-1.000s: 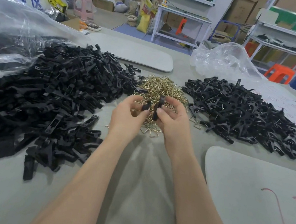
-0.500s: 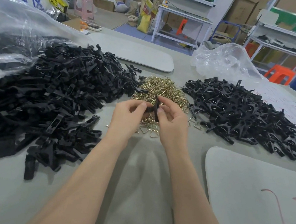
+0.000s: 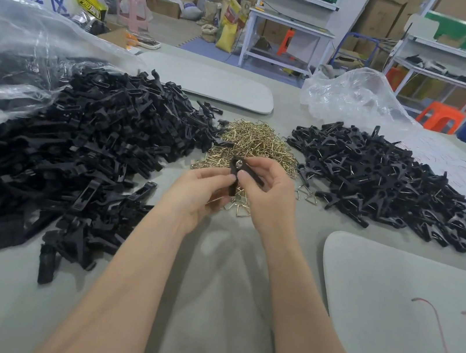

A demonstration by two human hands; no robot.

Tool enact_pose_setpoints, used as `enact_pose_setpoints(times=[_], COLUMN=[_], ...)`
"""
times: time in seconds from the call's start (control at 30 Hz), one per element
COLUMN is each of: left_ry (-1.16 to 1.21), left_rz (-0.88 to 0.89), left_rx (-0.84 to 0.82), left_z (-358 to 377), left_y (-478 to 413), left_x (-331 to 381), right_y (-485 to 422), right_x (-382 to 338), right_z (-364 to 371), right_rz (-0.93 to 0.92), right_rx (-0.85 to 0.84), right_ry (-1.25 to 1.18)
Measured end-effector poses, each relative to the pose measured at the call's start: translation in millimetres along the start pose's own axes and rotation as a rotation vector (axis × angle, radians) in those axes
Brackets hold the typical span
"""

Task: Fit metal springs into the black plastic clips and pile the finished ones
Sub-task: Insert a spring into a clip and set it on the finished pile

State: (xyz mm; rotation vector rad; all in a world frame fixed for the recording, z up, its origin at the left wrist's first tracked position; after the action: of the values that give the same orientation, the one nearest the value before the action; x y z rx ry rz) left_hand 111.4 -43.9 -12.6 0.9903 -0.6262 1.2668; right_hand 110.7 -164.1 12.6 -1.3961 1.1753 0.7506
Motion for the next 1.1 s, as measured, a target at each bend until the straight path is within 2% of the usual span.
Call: enact_pose_setpoints(times=[0.17,0.47,1.1], left_ry=[-0.026,-0.175,-0.133], left_rz=[0.083,0.192,0.193], left_rx=[-0.027,-0.027,-0.081], left_z=[3.2,1.1,2.2], left_y=[0.2,-3.8,-3.2], left_x=[1.6,3.9,4.8], right_y=[-1.4,-1.7,-3.5], right_x=[1.1,2.7,3.4], right_z=[1.1,-0.3,-4.1], right_rz=[0.053,0.092,0.124], right_rx=[-0.02,-0.016,-0.052], right_ry=[-0.132,-0.193,-0.183])
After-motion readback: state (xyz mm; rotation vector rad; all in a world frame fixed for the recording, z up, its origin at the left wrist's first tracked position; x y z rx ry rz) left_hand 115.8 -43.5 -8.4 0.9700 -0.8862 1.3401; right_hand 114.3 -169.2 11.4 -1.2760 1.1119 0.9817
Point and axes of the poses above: each hand's wrist, its own y-axis away from the middle knuckle, its own z-axis out of the palm, x = y × z, the point moved 5 cm from there along -y, towards the middle knuckle, and after that the axes turned 3 degrees about y, right-handed, at the moved point
